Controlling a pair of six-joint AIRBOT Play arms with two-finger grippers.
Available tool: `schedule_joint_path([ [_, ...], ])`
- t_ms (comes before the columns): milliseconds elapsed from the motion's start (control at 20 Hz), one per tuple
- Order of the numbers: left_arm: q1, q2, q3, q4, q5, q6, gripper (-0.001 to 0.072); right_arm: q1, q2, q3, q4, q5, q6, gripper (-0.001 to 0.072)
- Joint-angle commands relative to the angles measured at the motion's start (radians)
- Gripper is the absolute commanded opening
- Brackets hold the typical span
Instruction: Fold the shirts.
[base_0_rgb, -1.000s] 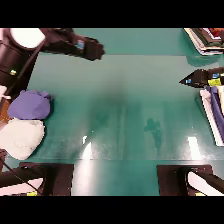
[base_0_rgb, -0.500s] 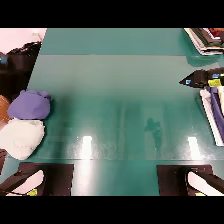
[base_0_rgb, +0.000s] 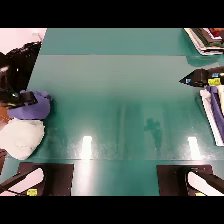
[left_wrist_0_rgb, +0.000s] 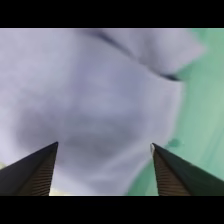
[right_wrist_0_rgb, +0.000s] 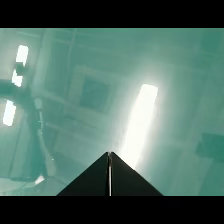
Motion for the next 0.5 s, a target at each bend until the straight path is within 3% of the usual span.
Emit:
schedule_joint_path([
  [0,0.008,-0.070,-0.057,0.023,0.034,-0.044,0.0671,0.000,0.000,0.000,0.000,-0.026,0.000,0.0019],
  [50,0.008,-0.072,-0.057,0.023,0.035,-0.059,0.0614,0.000,0.000,0.000,0.000,-0.031,0.000,0.0019],
  [150,0.008,-0.070,-0.056,0.020,0.034,-0.060,0.0115,0.000,0.000,0.000,0.000,-0.043,0.000,0.0019],
  [200,0.008,-0.064,-0.048,0.018,0.021,-0.060,0.0038,0.000,0.001,0.000,0.000,-0.053,0.000,0.0019],
  [450,-0.070,0.092,0.210,-0.068,-0.080,-0.054,0.0030,-0.008,0.000,0.082,0.008,-0.089,0.001,0.0019],
])
